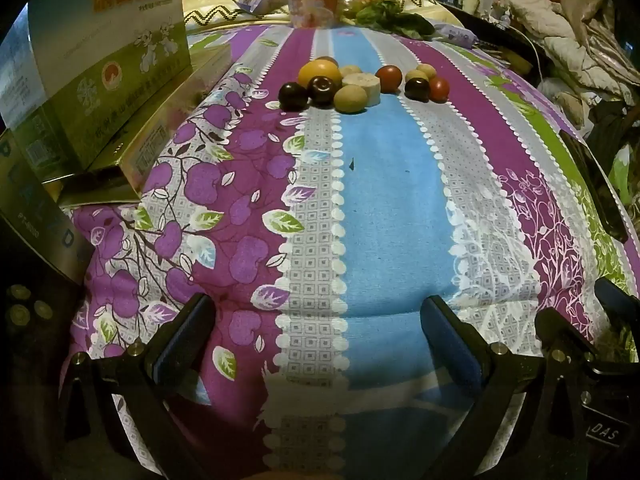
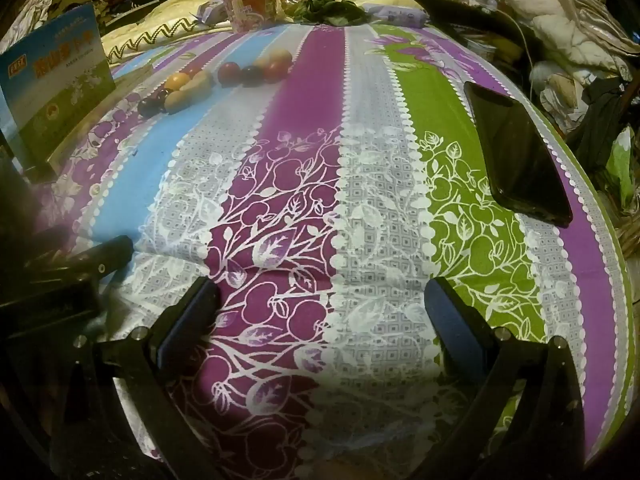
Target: Organize fruits
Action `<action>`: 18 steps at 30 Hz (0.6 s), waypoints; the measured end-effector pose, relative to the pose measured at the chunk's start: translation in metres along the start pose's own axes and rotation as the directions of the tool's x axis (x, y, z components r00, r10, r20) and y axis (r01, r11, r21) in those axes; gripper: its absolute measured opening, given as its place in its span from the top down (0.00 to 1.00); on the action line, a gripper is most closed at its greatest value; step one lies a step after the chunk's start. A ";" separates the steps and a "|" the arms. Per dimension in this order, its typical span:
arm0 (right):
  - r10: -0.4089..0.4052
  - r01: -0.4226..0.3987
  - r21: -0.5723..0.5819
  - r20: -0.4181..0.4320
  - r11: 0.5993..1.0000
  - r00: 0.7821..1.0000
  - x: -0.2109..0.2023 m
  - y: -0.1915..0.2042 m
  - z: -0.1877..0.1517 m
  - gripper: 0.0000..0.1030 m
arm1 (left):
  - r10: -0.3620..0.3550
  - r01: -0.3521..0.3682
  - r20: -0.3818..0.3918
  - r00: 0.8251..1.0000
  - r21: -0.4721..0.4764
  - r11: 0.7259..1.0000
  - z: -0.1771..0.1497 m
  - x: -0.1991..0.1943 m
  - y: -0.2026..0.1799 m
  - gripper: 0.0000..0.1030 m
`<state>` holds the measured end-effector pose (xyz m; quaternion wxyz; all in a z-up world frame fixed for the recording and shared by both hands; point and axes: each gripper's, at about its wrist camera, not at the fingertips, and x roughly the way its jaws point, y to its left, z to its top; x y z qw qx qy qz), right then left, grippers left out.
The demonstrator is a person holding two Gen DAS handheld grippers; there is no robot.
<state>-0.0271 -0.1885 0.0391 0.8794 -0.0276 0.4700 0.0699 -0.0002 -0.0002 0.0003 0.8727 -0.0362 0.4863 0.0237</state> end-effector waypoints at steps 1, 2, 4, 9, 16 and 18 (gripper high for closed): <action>0.000 0.000 0.000 0.001 1.000 1.000 0.000 0.000 0.000 0.00 | -0.003 0.003 -0.002 1.000 -0.002 1.000 0.000 0.000 0.000 0.00; 0.001 -0.001 0.000 0.000 1.000 1.000 0.000 0.000 0.000 0.00 | -0.003 0.003 -0.002 1.000 -0.002 1.000 0.000 0.000 0.000 0.00; 0.001 -0.001 0.001 0.001 1.000 1.000 0.000 0.000 0.000 0.00 | -0.002 0.002 -0.002 1.000 -0.001 1.000 0.000 0.000 0.000 0.00; 0.001 -0.001 0.001 0.001 1.000 1.000 0.000 0.000 0.000 0.00 | 0.001 -0.001 -0.002 1.000 0.001 1.000 0.000 0.000 -0.001 0.00; 0.001 -0.001 0.001 0.000 1.000 1.000 0.001 0.000 0.001 0.00 | -0.002 0.002 -0.004 1.000 -0.002 1.000 0.000 0.000 0.000 0.00; 0.001 -0.001 0.001 0.000 1.000 1.000 0.001 0.000 0.001 0.00 | -0.002 0.002 -0.003 1.000 -0.002 1.000 0.000 0.000 0.000 0.00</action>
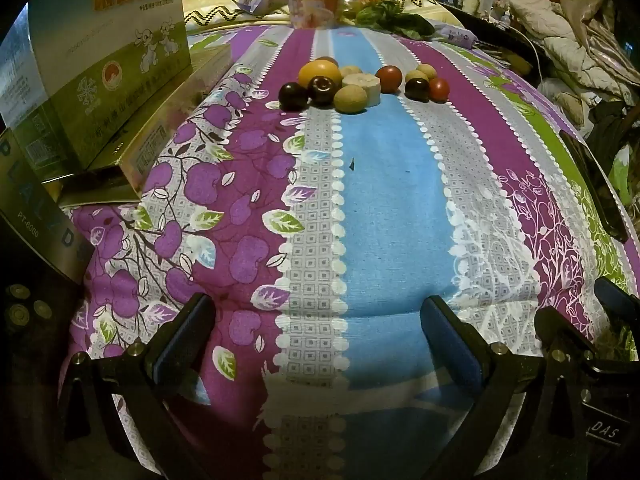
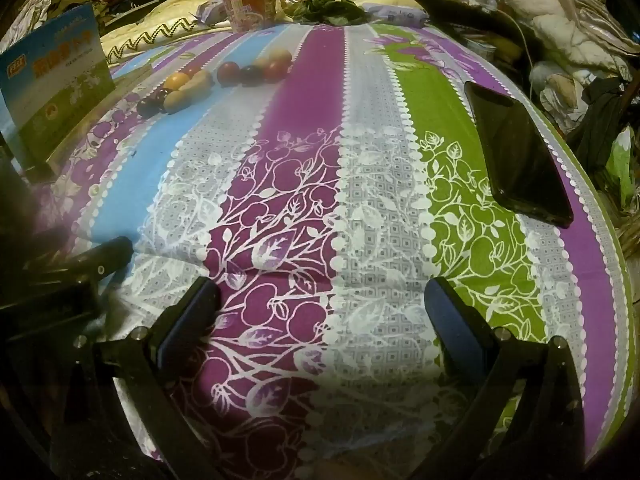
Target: Organize fruits
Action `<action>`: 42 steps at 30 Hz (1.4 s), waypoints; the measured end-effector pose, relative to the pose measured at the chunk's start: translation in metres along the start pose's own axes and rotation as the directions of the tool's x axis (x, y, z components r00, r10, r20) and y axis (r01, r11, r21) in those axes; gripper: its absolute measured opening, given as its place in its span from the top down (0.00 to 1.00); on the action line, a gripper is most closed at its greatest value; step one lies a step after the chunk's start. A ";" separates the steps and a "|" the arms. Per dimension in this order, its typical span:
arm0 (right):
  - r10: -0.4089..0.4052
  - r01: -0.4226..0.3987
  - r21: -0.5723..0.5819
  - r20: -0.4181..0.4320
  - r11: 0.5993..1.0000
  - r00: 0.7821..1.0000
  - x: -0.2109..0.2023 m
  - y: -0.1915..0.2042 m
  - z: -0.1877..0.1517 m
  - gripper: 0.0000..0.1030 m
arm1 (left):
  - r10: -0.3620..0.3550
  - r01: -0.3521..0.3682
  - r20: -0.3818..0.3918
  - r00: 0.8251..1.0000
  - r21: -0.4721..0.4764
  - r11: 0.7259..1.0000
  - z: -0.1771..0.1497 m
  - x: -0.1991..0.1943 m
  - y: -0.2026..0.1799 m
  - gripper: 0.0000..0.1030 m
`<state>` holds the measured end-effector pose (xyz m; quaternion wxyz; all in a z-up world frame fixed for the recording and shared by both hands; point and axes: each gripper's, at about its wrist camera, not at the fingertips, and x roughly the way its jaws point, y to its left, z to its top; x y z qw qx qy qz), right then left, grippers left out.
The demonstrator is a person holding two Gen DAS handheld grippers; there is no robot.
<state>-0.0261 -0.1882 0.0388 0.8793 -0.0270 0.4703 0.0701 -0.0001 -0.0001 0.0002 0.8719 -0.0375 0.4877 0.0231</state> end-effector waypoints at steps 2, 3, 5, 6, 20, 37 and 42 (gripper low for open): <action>0.000 0.000 0.000 0.000 1.000 1.000 0.000 0.000 0.000 0.00 | 0.000 0.000 0.000 1.000 0.000 1.000 0.000 0.000 0.000 0.00; 0.000 0.000 0.000 0.000 1.000 1.000 0.000 0.000 0.000 0.00 | 0.000 0.000 0.000 1.000 0.000 1.000 0.000 0.000 0.000 0.00; 0.000 0.000 0.000 0.000 1.000 1.000 0.000 0.000 0.000 0.00 | 0.000 0.000 0.000 1.000 0.000 1.000 0.000 0.000 0.000 0.00; 0.000 0.000 0.000 0.000 1.000 1.000 0.000 0.000 0.000 0.00 | 0.000 0.000 0.000 1.000 0.000 1.000 0.000 0.000 0.000 0.00; 0.001 -0.001 0.000 0.000 1.000 1.000 0.000 0.000 0.000 0.00 | -0.001 0.001 0.001 1.000 -0.001 1.000 0.000 0.000 0.000 0.00; 0.011 -0.011 0.005 0.004 1.000 1.000 0.000 0.000 0.000 0.00 | -0.088 0.090 0.038 0.995 -0.046 0.995 0.066 -0.014 0.024 0.34; 0.024 -0.024 0.013 0.010 1.000 1.000 -0.003 -0.003 -0.002 0.00 | -0.168 0.167 -0.001 0.986 -0.091 0.982 0.108 0.020 0.033 0.67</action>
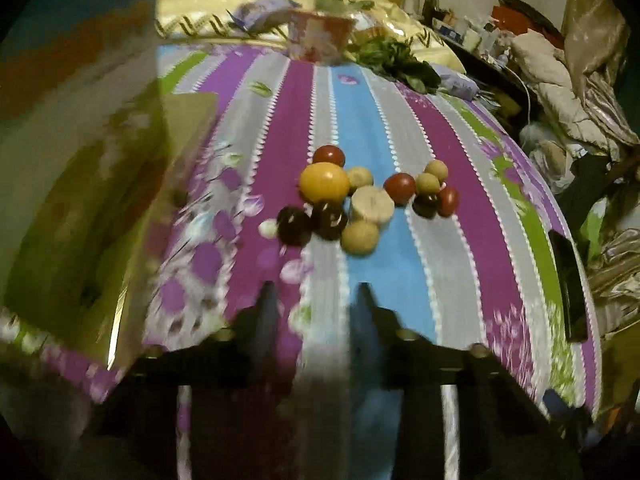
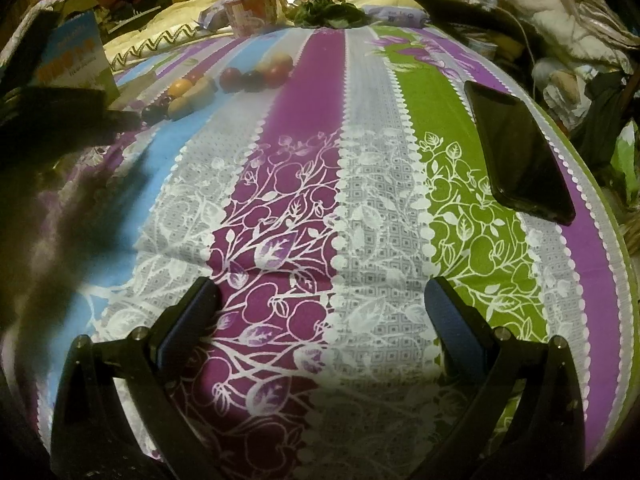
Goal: Organize fruits
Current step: 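Reach the left tool to the dark plum and close on it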
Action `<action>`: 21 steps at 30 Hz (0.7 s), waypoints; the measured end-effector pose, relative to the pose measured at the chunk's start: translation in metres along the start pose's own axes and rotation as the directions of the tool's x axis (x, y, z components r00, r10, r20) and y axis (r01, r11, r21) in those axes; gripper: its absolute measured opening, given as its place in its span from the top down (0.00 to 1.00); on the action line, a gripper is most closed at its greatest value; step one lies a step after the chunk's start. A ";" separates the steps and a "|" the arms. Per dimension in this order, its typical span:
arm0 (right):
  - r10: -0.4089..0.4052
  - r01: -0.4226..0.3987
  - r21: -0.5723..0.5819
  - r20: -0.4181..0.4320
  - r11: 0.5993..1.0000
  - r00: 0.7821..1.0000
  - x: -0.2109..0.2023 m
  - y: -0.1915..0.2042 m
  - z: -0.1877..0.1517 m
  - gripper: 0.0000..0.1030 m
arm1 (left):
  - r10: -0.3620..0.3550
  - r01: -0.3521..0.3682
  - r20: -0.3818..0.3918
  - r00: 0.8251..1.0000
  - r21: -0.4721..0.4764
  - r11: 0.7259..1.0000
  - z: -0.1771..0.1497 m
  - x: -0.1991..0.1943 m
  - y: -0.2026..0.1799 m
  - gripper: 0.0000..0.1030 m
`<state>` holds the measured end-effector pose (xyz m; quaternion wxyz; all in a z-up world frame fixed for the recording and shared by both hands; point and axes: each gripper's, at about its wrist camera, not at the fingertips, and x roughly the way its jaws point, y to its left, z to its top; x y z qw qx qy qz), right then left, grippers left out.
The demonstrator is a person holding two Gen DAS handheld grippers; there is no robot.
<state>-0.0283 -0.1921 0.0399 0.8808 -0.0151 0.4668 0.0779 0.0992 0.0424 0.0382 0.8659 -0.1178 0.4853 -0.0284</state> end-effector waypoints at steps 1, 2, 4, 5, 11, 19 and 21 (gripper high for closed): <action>0.007 -0.007 0.004 0.003 1.000 1.000 0.000 -0.001 0.000 0.00 | -0.001 0.001 -0.010 1.000 -0.004 1.000 0.004 0.007 0.001 0.69; 0.011 -0.011 0.007 0.005 1.000 1.000 0.000 -0.002 0.000 0.00 | 0.005 -0.005 -0.018 1.000 -0.010 1.000 0.007 0.015 0.004 0.72; 0.024 -0.024 0.014 0.009 1.000 1.000 -0.002 -0.005 -0.001 0.00 | 0.007 -0.007 -0.017 1.000 -0.019 1.000 0.009 0.020 0.006 0.74; 0.027 -0.027 0.016 0.010 0.999 1.000 -0.003 -0.005 -0.001 0.00 | 0.006 -0.006 -0.012 1.000 -0.019 1.000 0.010 0.021 0.006 0.74; 0.036 -0.037 0.020 0.011 0.999 0.999 -0.002 -0.005 0.000 0.00 | 0.005 -0.005 0.017 1.000 -0.007 1.000 0.022 0.029 0.006 0.74; 0.028 -0.028 0.011 0.007 1.000 1.000 -0.002 -0.004 0.000 0.00 | 0.005 0.000 0.110 0.994 -0.044 0.999 0.024 0.033 0.017 0.57; 0.019 -0.019 0.004 0.004 1.000 1.000 -0.001 -0.002 0.000 0.00 | 0.004 -0.002 0.104 0.995 -0.020 1.000 0.026 0.037 0.016 0.57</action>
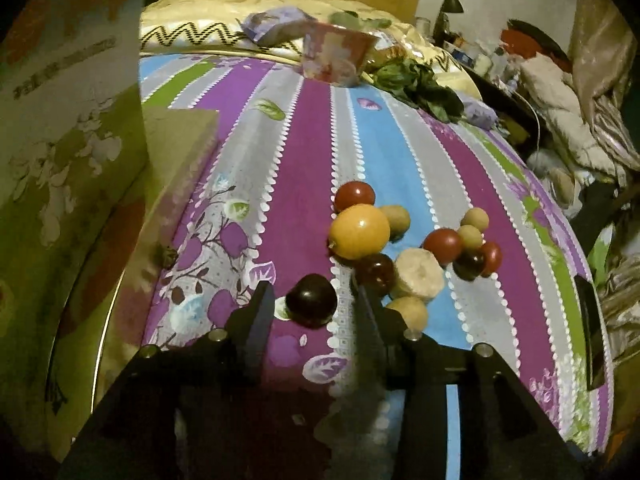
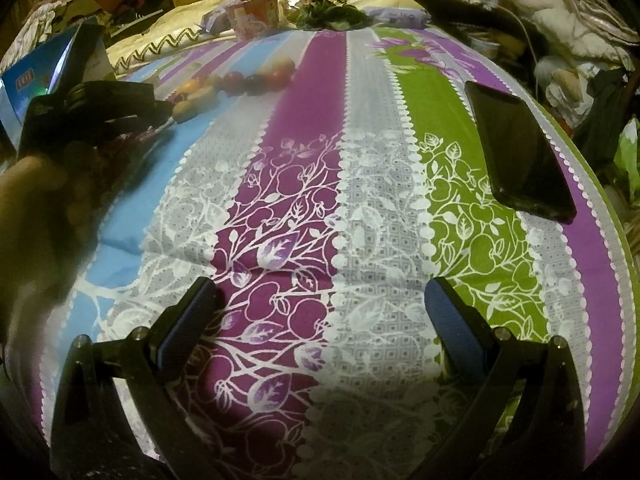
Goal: Organize fruits
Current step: 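Reach the left tool to the dark plum and close on it, then close the right tool on the tan round fruit while the left tool holds the plum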
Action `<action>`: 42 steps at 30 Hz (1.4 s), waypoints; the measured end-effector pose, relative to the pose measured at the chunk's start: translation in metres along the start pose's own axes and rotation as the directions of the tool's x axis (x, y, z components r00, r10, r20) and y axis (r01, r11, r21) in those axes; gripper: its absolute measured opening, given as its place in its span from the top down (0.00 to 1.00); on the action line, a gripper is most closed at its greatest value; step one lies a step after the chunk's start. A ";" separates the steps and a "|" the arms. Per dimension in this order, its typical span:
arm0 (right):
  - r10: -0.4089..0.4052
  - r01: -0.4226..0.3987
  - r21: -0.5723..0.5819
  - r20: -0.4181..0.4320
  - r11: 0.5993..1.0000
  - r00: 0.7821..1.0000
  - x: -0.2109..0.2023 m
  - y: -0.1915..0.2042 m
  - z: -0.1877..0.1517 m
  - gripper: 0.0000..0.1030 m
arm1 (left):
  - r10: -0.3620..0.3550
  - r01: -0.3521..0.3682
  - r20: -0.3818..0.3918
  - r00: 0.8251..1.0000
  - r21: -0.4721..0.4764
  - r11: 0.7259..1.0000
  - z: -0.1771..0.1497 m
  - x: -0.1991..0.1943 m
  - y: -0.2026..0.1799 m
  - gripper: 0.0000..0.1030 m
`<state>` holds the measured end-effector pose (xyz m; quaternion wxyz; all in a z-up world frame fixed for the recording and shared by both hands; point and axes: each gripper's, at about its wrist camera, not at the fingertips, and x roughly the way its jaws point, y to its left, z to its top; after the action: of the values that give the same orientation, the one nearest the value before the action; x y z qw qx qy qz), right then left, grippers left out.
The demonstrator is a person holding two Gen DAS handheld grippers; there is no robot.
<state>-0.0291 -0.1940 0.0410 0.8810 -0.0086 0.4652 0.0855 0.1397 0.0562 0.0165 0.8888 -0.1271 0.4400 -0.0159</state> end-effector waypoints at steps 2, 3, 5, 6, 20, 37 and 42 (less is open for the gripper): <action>-0.006 0.006 -0.004 -0.002 1.000 1.000 0.000 0.000 0.000 0.00 | -0.005 0.005 0.001 1.000 0.001 1.000 0.000 0.000 0.002 0.62; -0.007 0.007 -0.004 -0.003 1.000 1.000 0.000 0.001 -0.001 0.00 | -0.011 0.011 0.002 1.000 -0.010 1.000 0.001 0.000 0.005 0.73; 0.002 -0.002 0.006 0.006 1.000 1.000 -0.002 0.000 -0.001 0.00 | -0.023 0.023 0.000 1.000 -0.023 0.999 0.001 -0.003 0.009 0.75; 0.011 -0.011 0.019 0.017 1.000 1.000 -0.004 -0.001 -0.001 0.04 | -0.019 0.019 0.012 1.000 -0.017 1.000 0.001 -0.007 0.009 0.75; 0.269 -0.266 -0.073 0.035 0.961 0.962 0.047 0.075 0.101 0.53 | -0.003 0.006 0.126 0.992 -0.022 1.000 -0.028 -0.092 0.010 0.75; 0.215 -0.212 -0.121 0.015 0.970 0.976 0.105 0.121 0.135 0.75 | -0.004 0.009 0.092 0.996 -0.050 0.999 -0.036 -0.083 0.021 0.75; 0.256 -0.251 -0.103 0.038 0.962 0.966 0.090 0.110 0.131 0.77 | -0.026 0.028 0.075 0.997 -0.033 0.999 -0.039 -0.079 0.017 0.75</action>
<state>0.1106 -0.0599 0.0488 0.8730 0.0103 0.4350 0.2205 0.0599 0.0751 0.0514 0.9021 -0.1485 0.4048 -0.0158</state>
